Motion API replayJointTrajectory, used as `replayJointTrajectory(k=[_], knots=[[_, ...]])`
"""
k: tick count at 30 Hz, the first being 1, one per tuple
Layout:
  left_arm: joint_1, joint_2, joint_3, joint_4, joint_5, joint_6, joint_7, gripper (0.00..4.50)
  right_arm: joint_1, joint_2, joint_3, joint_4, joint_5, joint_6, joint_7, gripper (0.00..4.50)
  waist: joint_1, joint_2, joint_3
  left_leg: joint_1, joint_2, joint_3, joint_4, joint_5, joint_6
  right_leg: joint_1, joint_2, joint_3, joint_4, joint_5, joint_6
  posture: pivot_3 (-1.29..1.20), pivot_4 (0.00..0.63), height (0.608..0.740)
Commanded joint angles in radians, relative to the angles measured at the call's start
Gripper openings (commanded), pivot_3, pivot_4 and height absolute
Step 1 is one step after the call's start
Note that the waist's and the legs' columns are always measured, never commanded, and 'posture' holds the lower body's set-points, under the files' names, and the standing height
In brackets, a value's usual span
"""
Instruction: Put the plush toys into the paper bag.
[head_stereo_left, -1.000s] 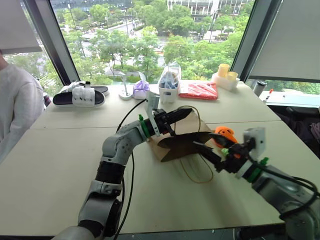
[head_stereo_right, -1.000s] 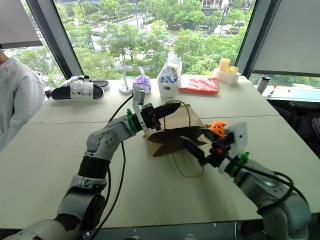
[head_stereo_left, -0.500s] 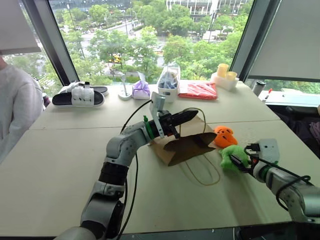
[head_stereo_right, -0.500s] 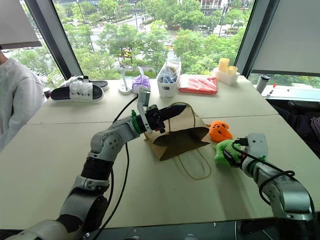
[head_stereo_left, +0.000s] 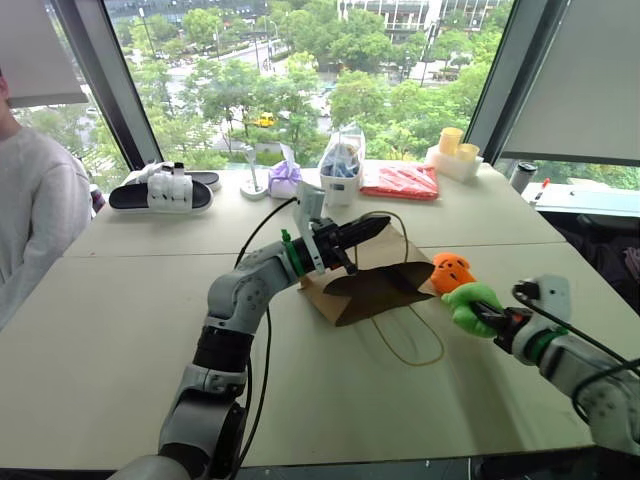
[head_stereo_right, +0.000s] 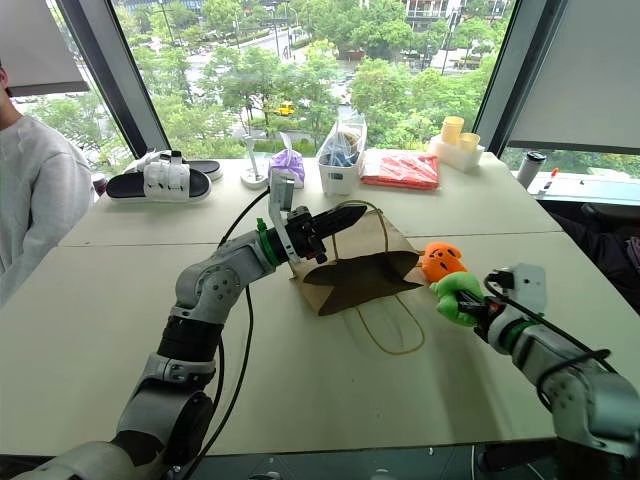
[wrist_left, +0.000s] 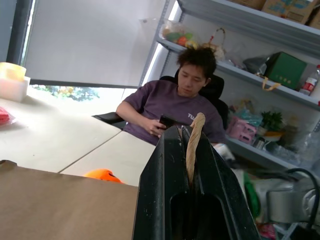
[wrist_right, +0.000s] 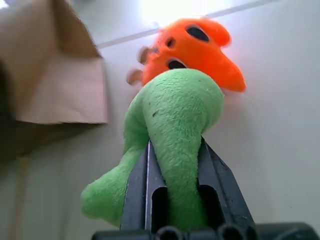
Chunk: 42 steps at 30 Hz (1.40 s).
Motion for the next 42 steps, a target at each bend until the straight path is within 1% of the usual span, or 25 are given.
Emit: replayJointTrajectory(k=[1, 2, 4, 7, 9, 13, 16, 19, 23, 26, 29, 32, 33, 34, 35, 36, 40, 42], knots=[[-0.024, -0.002, 0.003, 0.005, -0.001, -0.026, -0.020, 0.00, 0.034, -0.037, -0.123, -0.114, 0.237, 0.085, 0.068, 0.06, 0.000, 0.000, 0.000, 0.000, 0.000, 0.000, 0.000, 0.000, 0.000, 0.000, 0.000, 0.000, 0.000, 0.000, 0.000, 0.00, 0.150, 0.740], [-0.029, -0.003, 0.001, 0.013, -0.001, -0.027, -0.026, 0.00, 0.046, -0.048, -0.140, -0.139, 0.320, 0.119, 0.076, 0.06, -0.001, 0.000, 0.000, 0.001, 0.000, 0.000, 0.000, 0.000, 0.000, 0.001, 0.000, 0.000, 0.000, 0.000, 0.000, 0.00, 0.150, 0.740], [-0.041, -0.008, -0.008, 0.025, -0.002, -0.025, -0.040, 0.00, 0.102, -0.085, -0.110, -0.211, 0.476, 0.197, 0.087, 0.06, -0.002, 0.000, 0.000, 0.001, 0.001, 0.000, 0.000, 0.000, 0.000, 0.001, 0.000, 0.000, 0.000, 0.000, 0.000, 0.00, 0.150, 0.740], [-0.057, -0.017, -0.010, 0.039, -0.005, -0.024, -0.052, 0.00, 0.070, -0.031, -0.031, -0.214, 0.541, 0.185, -0.030, 0.06, -0.005, -0.001, 0.000, 0.001, 0.001, 0.000, 0.001, -0.001, 0.001, 0.001, 0.001, 0.000, 0.000, 0.000, 0.000, 0.00, 0.150, 0.740], [-0.060, -0.024, -0.010, 0.039, -0.006, -0.022, -0.055, 0.00, 0.046, -0.006, 0.024, -0.209, 0.549, 0.163, -0.071, 0.06, -0.003, -0.001, 0.000, 0.000, 0.001, 0.000, 0.001, -0.001, 0.001, 0.001, 0.001, 0.000, 0.000, 0.000, 0.000, 0.00, 0.150, 0.740], [-0.047, -0.028, -0.016, 0.005, -0.020, 0.002, -0.065, 0.00, -0.053, 0.054, 0.149, -0.158, 0.486, 0.114, -0.142, 0.06, -0.002, -0.001, 0.000, 0.000, 0.001, 0.000, 0.001, -0.001, 0.001, 0.000, 0.000, 0.000, 0.000, 0.000, 0.000, 0.00, 0.150, 0.740], [-0.031, -0.024, -0.020, -0.029, -0.036, 0.025, -0.073, 0.00, -0.108, 0.044, 0.243, -0.111, 0.382, 0.084, -0.141, 0.06, -0.003, 0.000, 0.000, 0.000, 0.001, 0.000, 0.001, -0.001, 0.001, -0.001, 0.000, 0.000, 0.000, 0.000, 0.000, 0.00, 0.150, 0.740], [-0.018, -0.017, -0.020, -0.059, -0.055, 0.050, -0.085, 0.00, -0.163, 0.048, 0.294, -0.052, 0.325, 0.065, -0.134, 0.06, -0.003, 0.000, 0.000, 0.000, 0.001, 0.000, 0.000, -0.001, 0.001, -0.001, 0.000, 0.000, 0.000, 0.000, 0.000, 0.00, 0.150, 0.740], [0.011, -0.008, -0.012, -0.072, -0.073, 0.061, -0.096, 0.00, -0.282, 0.070, 0.394, 0.079, 0.195, 0.022, -0.121, 0.06, -0.007, 0.000, 0.000, 0.000, 0.001, 0.001, 0.001, -0.001, 0.001, -0.001, 0.000, 0.001, 0.001, 0.000, 0.000, 0.00, 0.150, 0.740], [0.011, -0.026, 0.019, -0.049, -0.091, 0.059, -0.069, 0.00, -0.344, 0.099, 0.442, 0.175, 0.093, -0.036, -0.122, 0.06, -0.005, 0.000, 0.000, 0.000, 0.001, 0.000, 0.001, 0.000, 0.001, -0.001, 0.001, 0.000, 0.001, 0.000, 0.000, 0.00, 0.150, 0.740], [0.010, -0.037, 0.031, -0.053, -0.095, 0.058, -0.037, 0.00, -0.360, 0.115, 0.458, 0.183, 0.061, -0.054, -0.095, 1.25, -0.002, 0.000, 0.000, 0.000, 0.001, 0.000, 0.000, 0.000, 0.001, -0.002, 0.001, 0.000, 0.001, 0.000, 0.000, 0.00, 0.150, 0.740], [-0.010, -0.048, 0.066, -0.034, -0.112, 0.062, 0.013, 0.00, -0.354, 0.112, 0.462, 0.160, 0.041, -0.051, -0.078, 2.79, -0.003, 0.000, 0.000, -0.001, 0.000, 0.000, 0.000, 0.000, 0.001, -0.002, 0.001, 0.000, 0.001, 0.000, 0.000, 0.00, 0.150, 0.740], [-0.016, -0.051, 0.075, -0.026, -0.114, 0.059, 0.025, 0.00, -0.354, 0.100, 0.470, 0.149, 0.022, -0.051, -0.074, 3.24, -0.003, 0.000, 0.000, -0.001, 0.000, -0.001, 0.000, 0.000, 0.001, -0.002, 0.000, 0.000, 0.001, 0.000, 0.000, 0.00, 0.150, 0.740], [-0.021, -0.051, 0.078, -0.021, -0.111, 0.055, 0.033, 0.00, -0.351, 0.087, 0.478, 0.133, 0.012, -0.048, -0.062, 3.85, -0.002, 0.000, 0.000, -0.001, 0.000, 0.000, 0.000, -0.001, 0.001, -0.002, 0.000, 0.000, 0.000, 0.000, 0.000, 0.00, 0.150, 0.740], [-0.024, -0.050, 0.076, -0.016, -0.102, 0.045, 0.035, 0.00, -0.347, 0.079, 0.476, 0.109, 0.015, -0.035, -0.054, 4.28, -0.002, 0.000, 0.000, -0.001, 0.000, 0.000, 0.000, -0.001, 0.001, -0.002, 0.000, 0.000, 0.001, 0.000, 0.000, 0.00, 0.150, 0.740], [-0.026, -0.048, 0.074, -0.011, -0.096, 0.038, 0.037, 0.00, -0.343, 0.073, 0.472, 0.087, 0.019, -0.027, -0.048, 4.47, -0.004, 0.000, 0.000, -0.001, 0.000, 0.000, 0.000, 0.000, 0.001, -0.002, 0.000, 0.000, 0.001, 0.000, 0.000, 0.00, 0.150, 0.740], [-0.037, -0.045, 0.071, 0.014, -0.090, 0.022, 0.035, 0.00, -0.292, 0.033, 0.393, -0.037, 0.093, 0.023, -0.023, 4.47, -0.003, 0.000, 0.000, -0.001, 0.000, 0.000, 0.000, -0.001, 0.001, -0.002, 0.000, 0.000, 0.001, 0.000, 0.000, 0.00, 0.150, 0.740], [-0.043, -0.042, 0.071, 0.020, -0.088, 0.017, 0.038, 0.00, -0.239, 0.002, 0.313, -0.118, 0.184, 0.048, 0.012, 4.47, 0.000, 0.000, 0.000, -0.001, 0.000, 0.000, 0.000, -0.001, 0.001, -0.002, 0.000, 0.000, 0.000, 0.000, 0.000, 0.00, 0.150, 0.740]])
